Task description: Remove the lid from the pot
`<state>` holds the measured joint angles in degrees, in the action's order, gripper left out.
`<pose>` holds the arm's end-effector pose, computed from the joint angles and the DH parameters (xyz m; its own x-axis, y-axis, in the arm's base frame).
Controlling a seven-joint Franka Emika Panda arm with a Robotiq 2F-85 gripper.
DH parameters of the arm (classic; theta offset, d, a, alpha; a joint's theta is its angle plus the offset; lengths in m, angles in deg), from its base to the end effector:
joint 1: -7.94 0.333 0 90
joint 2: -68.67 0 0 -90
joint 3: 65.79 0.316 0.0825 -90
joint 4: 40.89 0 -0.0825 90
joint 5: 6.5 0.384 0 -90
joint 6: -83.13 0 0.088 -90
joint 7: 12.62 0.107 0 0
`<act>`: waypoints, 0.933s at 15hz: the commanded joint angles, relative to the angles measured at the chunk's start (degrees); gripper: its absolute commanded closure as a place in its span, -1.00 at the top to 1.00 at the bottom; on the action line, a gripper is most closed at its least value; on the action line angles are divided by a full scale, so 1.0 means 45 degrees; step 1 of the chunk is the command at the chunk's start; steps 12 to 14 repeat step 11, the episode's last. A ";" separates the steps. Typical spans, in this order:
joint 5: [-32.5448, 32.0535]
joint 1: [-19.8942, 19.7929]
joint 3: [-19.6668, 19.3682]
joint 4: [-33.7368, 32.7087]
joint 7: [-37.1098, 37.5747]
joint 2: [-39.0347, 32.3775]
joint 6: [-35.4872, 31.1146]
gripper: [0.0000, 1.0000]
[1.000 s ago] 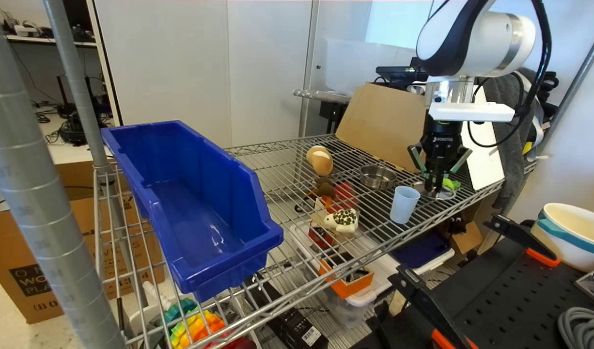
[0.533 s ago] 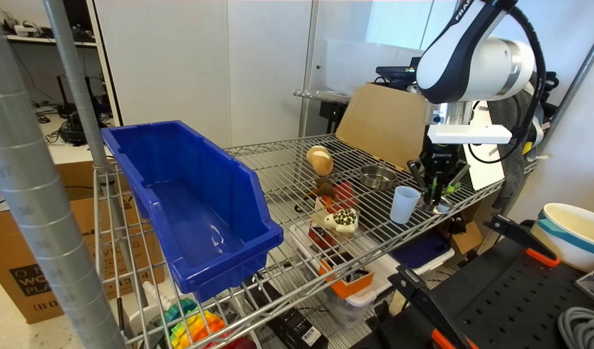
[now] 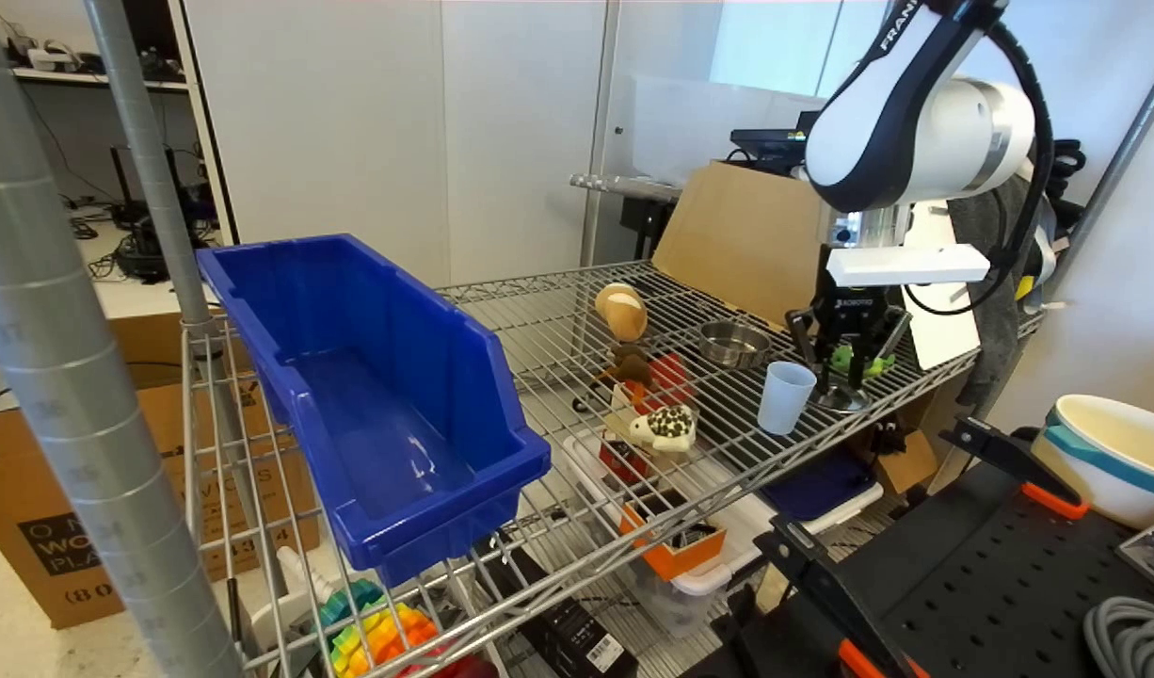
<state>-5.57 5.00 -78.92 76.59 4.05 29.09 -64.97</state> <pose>0.5412 -0.1626 0.0930 0.8471 -0.5231 -0.0939 -0.5036 -0.8465 0.1725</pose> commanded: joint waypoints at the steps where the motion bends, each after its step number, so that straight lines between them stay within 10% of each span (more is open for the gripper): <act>1: -0.0193 0.0042 0.0003 0.1150 -0.0344 0.1070 0.0044 0.44; 5: -0.0608 0.0003 0.0082 0.3432 -0.1499 0.3758 0.0469 0.98; 14: -0.0726 -0.0187 0.0235 0.3731 -0.1557 0.4240 0.0640 1.00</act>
